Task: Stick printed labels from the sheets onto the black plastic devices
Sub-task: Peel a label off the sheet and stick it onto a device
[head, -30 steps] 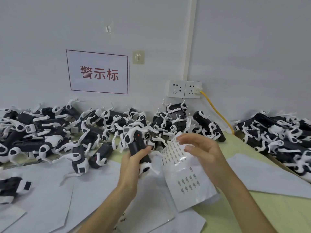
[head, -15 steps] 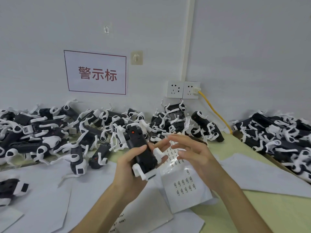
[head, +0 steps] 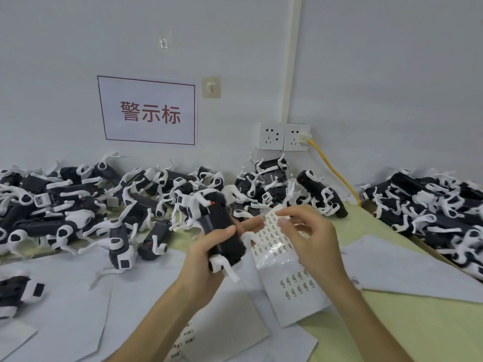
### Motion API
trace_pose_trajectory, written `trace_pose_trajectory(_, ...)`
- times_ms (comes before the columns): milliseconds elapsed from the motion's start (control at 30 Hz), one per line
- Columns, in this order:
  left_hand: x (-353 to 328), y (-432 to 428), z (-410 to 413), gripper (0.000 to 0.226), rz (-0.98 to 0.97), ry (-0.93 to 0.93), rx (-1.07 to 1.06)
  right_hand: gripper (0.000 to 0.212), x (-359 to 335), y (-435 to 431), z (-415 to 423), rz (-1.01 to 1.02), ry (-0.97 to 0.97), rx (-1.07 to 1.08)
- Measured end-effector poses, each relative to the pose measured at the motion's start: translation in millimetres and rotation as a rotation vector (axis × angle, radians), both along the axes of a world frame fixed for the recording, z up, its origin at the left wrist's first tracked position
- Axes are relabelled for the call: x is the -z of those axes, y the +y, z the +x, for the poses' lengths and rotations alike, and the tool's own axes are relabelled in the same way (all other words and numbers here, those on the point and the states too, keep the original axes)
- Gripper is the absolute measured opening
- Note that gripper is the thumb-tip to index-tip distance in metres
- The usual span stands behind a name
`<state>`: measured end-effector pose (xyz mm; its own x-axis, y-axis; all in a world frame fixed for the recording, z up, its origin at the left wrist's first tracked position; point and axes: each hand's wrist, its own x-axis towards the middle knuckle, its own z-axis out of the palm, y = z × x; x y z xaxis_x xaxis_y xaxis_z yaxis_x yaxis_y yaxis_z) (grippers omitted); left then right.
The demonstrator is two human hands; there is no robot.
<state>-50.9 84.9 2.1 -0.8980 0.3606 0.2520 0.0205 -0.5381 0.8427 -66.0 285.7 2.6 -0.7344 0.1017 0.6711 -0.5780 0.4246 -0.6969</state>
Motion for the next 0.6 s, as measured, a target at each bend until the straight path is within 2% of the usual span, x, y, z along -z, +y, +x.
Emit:
trace_pose_trajectory(133, 0.1, 5.6, 5.3, 0.040, -0.114, 0.052, -0.004, 0.015, -0.2, -1.6, 2.7, 0.132, 0.175, 0.006)
trace_pose_trajectory(233, 1.3, 7.4, 6.0, 0.037, -0.130, 0.079, 0.003, 0.015, 1.2, -4.1, 3.1, 0.189, 0.183, 0.021)
trace_pose_trajectory(367, 1.4, 7.9, 6.0, 0.019, -0.089, 0.051, -0.027, 0.015, 0.3, -0.6, 3.5, 0.191, 0.169, 0.031)
trace_pose_trajectory(533, 2.7, 8.9, 6.6, 0.007, -0.174, 0.056, -0.060, 0.019, 1.3, -0.7, 3.0, 0.237, 0.181, 0.071)
trace_pose_trajectory(600, 5.9, 10.9, 4.3, 0.009, -0.207, 0.040, -0.109, 0.021, 1.8, 0.0, 2.9, 0.283, 0.188, 0.066)
